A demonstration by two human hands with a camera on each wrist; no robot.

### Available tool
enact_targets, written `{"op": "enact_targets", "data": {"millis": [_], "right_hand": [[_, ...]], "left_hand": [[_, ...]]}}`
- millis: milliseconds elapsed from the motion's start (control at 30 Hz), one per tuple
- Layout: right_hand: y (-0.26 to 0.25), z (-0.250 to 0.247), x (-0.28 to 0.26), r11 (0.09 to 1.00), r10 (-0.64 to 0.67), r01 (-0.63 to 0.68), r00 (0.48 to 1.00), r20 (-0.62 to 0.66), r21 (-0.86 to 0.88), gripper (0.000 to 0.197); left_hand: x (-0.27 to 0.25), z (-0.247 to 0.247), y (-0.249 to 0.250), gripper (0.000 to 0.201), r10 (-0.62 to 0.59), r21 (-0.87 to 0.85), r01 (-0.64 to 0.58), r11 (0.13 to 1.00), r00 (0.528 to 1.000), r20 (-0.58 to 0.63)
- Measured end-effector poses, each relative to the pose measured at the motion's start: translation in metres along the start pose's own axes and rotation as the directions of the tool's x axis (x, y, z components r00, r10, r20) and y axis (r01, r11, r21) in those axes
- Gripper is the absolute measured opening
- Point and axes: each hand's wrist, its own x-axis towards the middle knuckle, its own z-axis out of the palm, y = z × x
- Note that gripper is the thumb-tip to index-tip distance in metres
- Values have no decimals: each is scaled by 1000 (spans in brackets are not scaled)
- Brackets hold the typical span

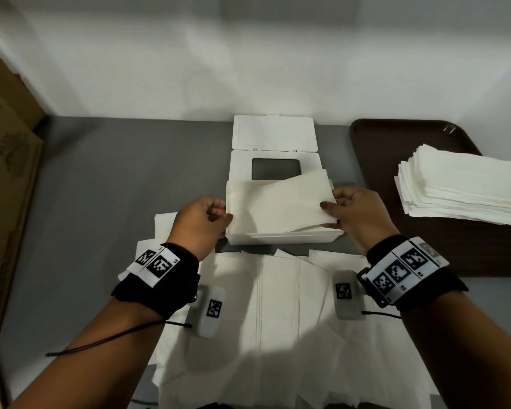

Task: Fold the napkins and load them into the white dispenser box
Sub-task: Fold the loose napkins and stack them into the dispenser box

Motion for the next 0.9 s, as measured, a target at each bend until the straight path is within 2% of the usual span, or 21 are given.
{"op": "enact_targets", "data": {"millis": [167,267,333,433,667,800,900], "right_hand": [[-3,2,-1,956,-82,71,996,-27,-283,6],[-2,0,-1,854,-170,130,985,-34,-504,13],[0,-3,-1,832,-195,129,979,-66,-540,25],[4,-11,-4,840,-209,119,971,-113,-529,39],[5,-25,-33,890,-230,192,972,-45,-414,17],[6,-7,-70,952,-102,138,985,143,-273,11],[16,14,-93,983,54,10,938,341,-185,15]], "left_hand": [[0,-1,1,17,12,10,-12,1000,1000,-2],[-1,0,3,18,26,28,-26,999,1000,-14],[-2,1,3,17,30,53,-29,998,999,-30],[-8,1,3,16,41,127,-34,991,998,-54],[-42,-1,6,12,92,194,-66,979,988,-128],[-71,-9,-2,12,83,224,-53,973,989,-127],[-94,-16,-16,13,72,304,-31,952,989,-125]]}}
